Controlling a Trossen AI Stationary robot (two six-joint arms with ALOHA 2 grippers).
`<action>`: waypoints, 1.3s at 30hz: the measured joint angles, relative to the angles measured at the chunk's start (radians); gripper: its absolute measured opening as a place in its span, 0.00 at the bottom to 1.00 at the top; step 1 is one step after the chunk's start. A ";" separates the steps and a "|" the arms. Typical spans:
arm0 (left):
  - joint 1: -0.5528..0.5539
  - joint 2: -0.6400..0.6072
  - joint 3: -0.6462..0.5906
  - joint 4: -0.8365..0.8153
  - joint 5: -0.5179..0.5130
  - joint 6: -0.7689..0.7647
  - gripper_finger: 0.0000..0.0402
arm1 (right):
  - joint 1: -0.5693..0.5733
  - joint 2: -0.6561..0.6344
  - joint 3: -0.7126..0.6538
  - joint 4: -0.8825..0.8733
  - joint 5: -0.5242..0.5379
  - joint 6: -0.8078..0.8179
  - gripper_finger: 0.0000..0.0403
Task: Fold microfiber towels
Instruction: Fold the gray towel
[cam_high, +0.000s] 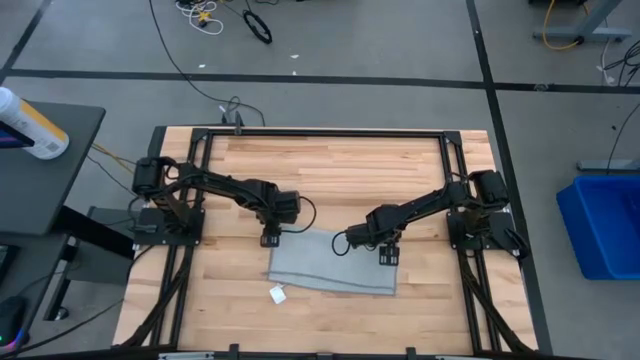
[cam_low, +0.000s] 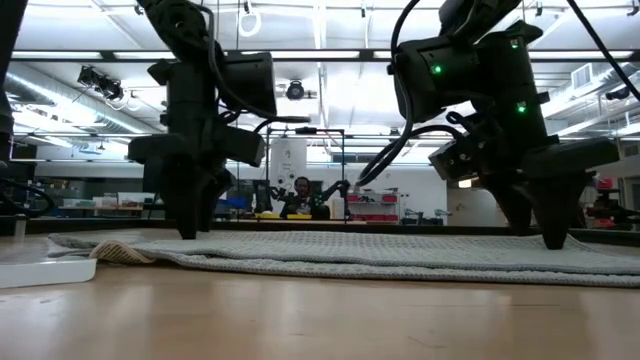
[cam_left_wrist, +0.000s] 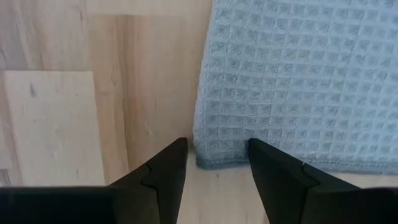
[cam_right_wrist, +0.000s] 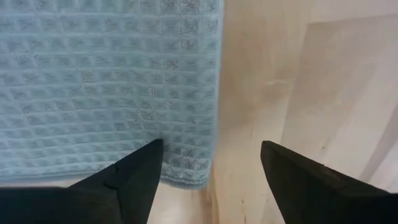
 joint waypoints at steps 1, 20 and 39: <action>0.000 0.000 -0.005 0.001 0.001 -0.001 0.46 | -0.001 0.000 0.000 0.000 -0.005 -0.004 0.69; 0.014 0.003 -0.009 0.021 0.051 0.001 0.46 | -0.002 0.000 0.000 0.026 -0.111 -0.067 0.53; 0.014 0.005 -0.010 0.023 0.050 0.033 0.38 | -0.002 0.000 0.000 0.053 -0.111 -0.097 0.03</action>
